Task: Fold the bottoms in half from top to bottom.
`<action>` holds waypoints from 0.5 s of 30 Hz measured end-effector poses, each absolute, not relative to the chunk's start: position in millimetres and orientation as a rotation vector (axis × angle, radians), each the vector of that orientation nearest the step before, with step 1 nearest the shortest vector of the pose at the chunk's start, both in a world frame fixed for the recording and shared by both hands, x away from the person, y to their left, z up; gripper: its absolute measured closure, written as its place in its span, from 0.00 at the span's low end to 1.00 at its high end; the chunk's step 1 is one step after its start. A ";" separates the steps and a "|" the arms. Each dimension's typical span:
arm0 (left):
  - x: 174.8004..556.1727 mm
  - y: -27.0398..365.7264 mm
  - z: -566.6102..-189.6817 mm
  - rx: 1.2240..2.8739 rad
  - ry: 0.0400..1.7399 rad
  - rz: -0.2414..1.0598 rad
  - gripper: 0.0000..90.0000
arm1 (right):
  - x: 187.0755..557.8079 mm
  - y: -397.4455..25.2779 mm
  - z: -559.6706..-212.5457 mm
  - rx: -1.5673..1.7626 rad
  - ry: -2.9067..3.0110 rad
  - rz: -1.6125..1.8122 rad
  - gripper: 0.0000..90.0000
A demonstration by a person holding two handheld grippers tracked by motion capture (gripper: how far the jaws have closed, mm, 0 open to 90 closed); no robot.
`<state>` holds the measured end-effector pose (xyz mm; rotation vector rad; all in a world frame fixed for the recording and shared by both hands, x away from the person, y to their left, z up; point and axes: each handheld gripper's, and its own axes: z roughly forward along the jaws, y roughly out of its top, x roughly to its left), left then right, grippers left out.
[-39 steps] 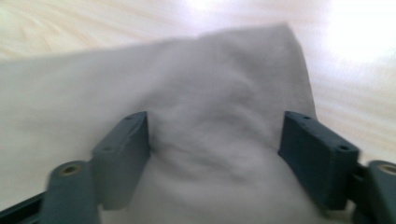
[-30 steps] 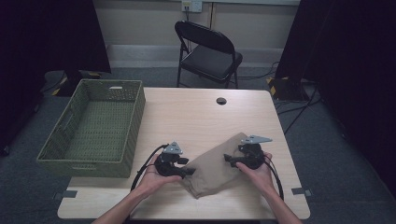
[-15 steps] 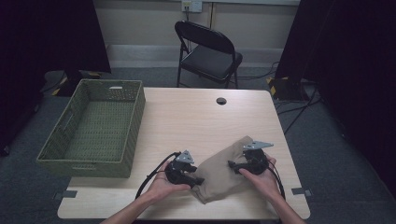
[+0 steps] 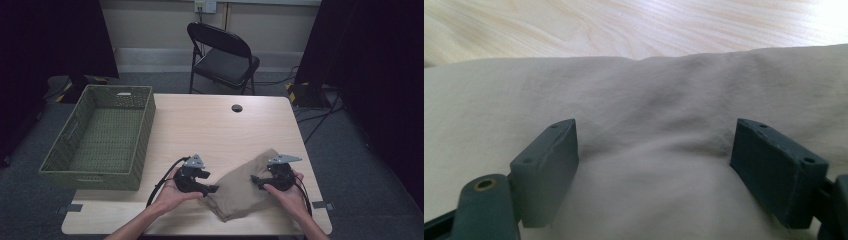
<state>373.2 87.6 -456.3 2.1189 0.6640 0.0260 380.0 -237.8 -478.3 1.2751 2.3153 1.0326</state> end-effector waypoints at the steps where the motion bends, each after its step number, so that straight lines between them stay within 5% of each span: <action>1: 372.1 91.2 -451.3 2.097 0.676 0.042 0.41 | 380.0 -238.1 -477.8 1.291 2.308 1.046 0.20; 15: 383.5 146.2 -398.5 1.952 0.782 0.172 0.45 | 383.9 -230.1 -473.2 1.284 2.292 1.081 0.20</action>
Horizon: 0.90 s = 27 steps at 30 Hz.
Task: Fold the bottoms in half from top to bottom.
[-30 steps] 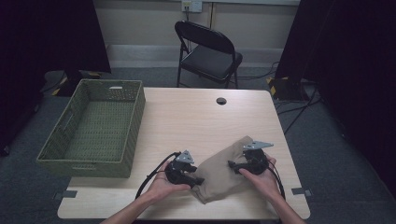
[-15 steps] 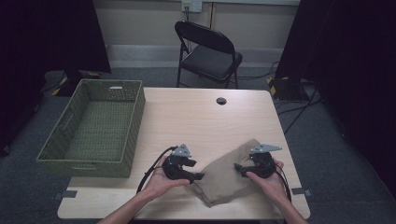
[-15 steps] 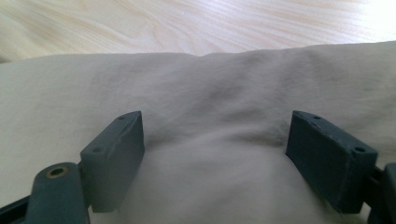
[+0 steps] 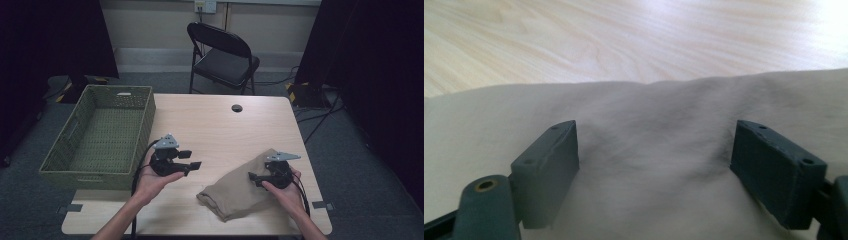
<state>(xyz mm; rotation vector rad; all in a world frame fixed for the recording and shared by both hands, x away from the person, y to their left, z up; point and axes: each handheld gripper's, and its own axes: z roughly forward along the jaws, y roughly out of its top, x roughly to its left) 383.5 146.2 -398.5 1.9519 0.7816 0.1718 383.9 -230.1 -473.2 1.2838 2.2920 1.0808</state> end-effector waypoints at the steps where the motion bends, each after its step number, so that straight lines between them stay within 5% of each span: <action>1: 383.6 152.7 -392.8 1.954 0.789 0.222 0.44 | 386.4 -231.4 -477.1 1.309 2.305 1.088 0.20; 17: 415.5 206.0 -341.7 1.872 0.878 0.347 0.39 | 386.0 -229.8 -481.3 1.297 2.309 1.072 0.20; 27: 424.7 235.7 -344.9 1.872 0.977 0.417 0.39 | 386.0 -229.8 -481.3 1.284 2.317 1.064 0.20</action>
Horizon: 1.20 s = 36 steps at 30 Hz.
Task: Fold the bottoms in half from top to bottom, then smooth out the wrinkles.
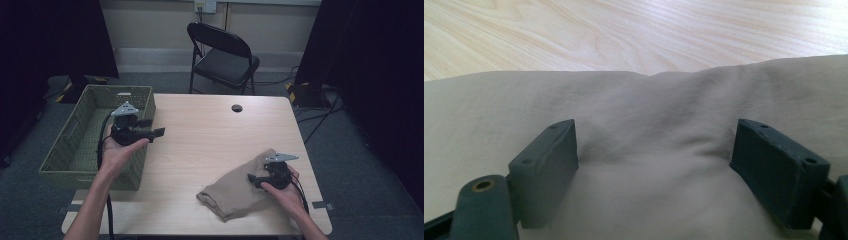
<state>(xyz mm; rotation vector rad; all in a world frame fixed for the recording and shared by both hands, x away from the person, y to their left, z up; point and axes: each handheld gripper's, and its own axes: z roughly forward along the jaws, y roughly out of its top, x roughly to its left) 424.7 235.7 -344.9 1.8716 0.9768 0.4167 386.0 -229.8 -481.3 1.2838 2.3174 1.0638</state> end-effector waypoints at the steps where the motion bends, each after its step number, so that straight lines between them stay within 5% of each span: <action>1: 424.8 239.5 -345.5 1.863 0.996 0.426 0.39 | 386.0 -229.8 -481.2 1.280 2.320 1.062 0.20; 23: 444.7 283.0 -379.4 1.849 1.266 0.473 0.40 | 387.1 -230.1 -480.9 1.275 2.334 1.058 0.20; 36: 451.0 279.9 -392.0 1.939 1.335 0.439 0.59 | 387.6 -230.1 -480.7 1.274 2.340 1.053 0.20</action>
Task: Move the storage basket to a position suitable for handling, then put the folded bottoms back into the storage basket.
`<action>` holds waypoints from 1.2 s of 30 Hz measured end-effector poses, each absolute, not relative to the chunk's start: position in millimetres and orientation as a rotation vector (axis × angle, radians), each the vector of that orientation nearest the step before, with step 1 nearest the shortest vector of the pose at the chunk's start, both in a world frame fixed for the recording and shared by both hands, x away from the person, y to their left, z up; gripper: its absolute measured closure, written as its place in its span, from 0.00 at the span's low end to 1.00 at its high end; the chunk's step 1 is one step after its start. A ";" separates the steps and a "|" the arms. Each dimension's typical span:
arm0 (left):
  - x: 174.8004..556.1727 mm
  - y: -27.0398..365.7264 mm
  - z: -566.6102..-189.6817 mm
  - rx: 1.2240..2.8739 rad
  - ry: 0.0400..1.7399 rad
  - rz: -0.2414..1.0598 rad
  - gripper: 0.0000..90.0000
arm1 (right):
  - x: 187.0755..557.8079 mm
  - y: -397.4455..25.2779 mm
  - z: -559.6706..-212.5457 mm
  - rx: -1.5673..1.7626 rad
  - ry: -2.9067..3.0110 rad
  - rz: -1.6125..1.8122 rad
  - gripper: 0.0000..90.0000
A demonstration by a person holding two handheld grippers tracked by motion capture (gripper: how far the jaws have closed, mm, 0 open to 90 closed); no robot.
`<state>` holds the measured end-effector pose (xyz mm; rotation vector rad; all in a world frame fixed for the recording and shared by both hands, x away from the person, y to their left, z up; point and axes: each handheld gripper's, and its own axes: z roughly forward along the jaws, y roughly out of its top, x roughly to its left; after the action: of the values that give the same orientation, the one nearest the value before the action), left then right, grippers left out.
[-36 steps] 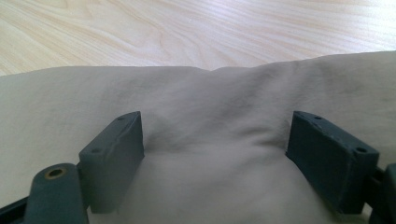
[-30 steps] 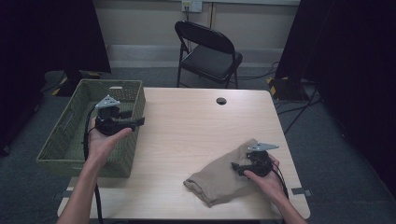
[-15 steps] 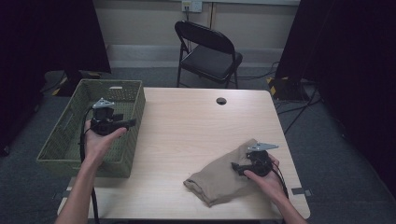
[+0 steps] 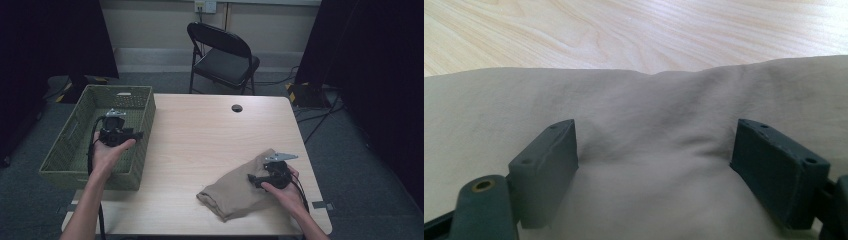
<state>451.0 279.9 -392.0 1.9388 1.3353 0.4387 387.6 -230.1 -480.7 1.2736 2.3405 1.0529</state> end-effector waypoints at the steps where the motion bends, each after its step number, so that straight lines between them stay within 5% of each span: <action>1: 452.1 279.5 -393.0 1.939 1.335 0.416 0.62 | 387.6 -230.1 -480.6 1.274 2.341 1.053 0.20; 5: 453.7 275.6 -393.1 1.959 1.316 0.388 0.75 | 387.9 -230.0 -480.7 1.273 2.343 1.053 0.20; 11: 453.1 267.1 -395.3 2.020 1.308 0.411 0.78 | 387.9 -229.7 -480.6 1.275 2.343 1.051 0.20; 36: 451.9 268.0 -396.5 1.995 1.296 0.363 0.80 | 389.2 -228.5 -481.4 1.279 2.342 1.047 0.19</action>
<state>451.9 268.0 -396.5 1.9947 1.2961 0.3630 389.2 -228.5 -481.4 1.2792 2.3422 1.0470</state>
